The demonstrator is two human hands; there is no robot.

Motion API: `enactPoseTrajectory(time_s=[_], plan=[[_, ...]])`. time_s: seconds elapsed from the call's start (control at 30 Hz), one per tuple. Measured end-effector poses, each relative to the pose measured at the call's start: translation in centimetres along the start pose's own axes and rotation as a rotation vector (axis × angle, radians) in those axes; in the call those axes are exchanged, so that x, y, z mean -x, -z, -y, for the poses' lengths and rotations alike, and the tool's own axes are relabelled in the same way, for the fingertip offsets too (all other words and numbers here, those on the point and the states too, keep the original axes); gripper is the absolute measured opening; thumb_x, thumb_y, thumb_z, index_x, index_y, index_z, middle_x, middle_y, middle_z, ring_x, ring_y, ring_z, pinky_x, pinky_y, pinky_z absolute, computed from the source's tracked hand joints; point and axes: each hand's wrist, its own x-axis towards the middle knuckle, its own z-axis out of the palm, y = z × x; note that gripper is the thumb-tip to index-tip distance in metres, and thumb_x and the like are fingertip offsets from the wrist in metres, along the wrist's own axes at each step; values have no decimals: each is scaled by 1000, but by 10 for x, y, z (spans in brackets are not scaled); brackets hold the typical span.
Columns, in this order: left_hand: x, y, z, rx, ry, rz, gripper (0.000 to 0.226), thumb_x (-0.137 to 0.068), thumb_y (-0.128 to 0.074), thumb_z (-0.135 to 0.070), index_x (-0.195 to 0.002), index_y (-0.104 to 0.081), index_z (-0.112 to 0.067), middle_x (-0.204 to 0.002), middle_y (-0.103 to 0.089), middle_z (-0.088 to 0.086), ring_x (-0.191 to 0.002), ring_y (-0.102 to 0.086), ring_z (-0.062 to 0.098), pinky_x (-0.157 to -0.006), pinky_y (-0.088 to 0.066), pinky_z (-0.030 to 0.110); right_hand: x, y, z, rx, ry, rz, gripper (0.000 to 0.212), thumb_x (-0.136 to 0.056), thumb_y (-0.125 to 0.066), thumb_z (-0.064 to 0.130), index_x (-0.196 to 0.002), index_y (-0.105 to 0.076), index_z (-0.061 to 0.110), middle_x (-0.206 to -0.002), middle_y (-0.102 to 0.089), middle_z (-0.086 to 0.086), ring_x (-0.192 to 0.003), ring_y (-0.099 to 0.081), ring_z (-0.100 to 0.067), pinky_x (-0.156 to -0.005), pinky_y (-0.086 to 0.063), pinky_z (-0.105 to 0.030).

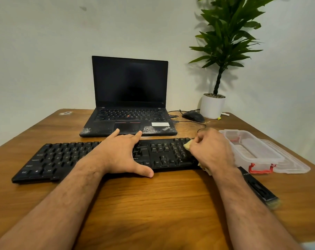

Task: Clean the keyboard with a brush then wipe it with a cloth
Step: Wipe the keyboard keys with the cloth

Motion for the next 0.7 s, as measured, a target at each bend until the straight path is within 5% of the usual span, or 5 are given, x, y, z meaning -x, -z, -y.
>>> enactPoseTrajectory(time_s=[0.07,0.17,0.3,0.5,0.7], plan=[[1,1,-1,-3,-1,-3,147,-44,-45,-103,-159,-1,-24,-162,-28,-6,-148,-25,9,-124,9,43,8,2,5,-139,124,127,14,-88,-65,17,-79,-72,25,-97,-52,15,-102,-49,-7,-89,-43,-24],[2,0,-1,-6,5,-6,148,-43,-44,-104,-159,-1,-23,-162,-28,-6,-148,-25,10,-124,9,44,19,8,14,-99,216,234,24,-88,-64,18,-90,-76,38,-88,-45,18,-89,-46,-4,-68,-41,-16],[1,-1,1,0,17,0,151,-40,-42,-105,-159,-2,-23,-162,-28,-4,-148,-25,11,-124,9,45,17,13,8,156,56,92,28,-91,-62,30,-115,-74,36,-108,-65,7,-90,-58,-9,-77,-57,-31],[1,0,0,2,13,-3,150,-40,-42,-105,-160,-3,-23,-163,-27,-4,-149,-24,11,-124,9,44,31,8,13,-24,281,210,21,-89,-62,23,-94,-79,34,-93,-48,18,-98,-51,-7,-88,-51,-28],[2,0,1,1,16,5,153,-37,-38,-107,-159,-3,-23,-163,-28,-4,-149,-25,11,-124,9,44,27,9,8,-66,185,40,23,-90,-59,18,-95,-77,32,-122,-59,8,-110,-55,-9,-81,-53,-23]])
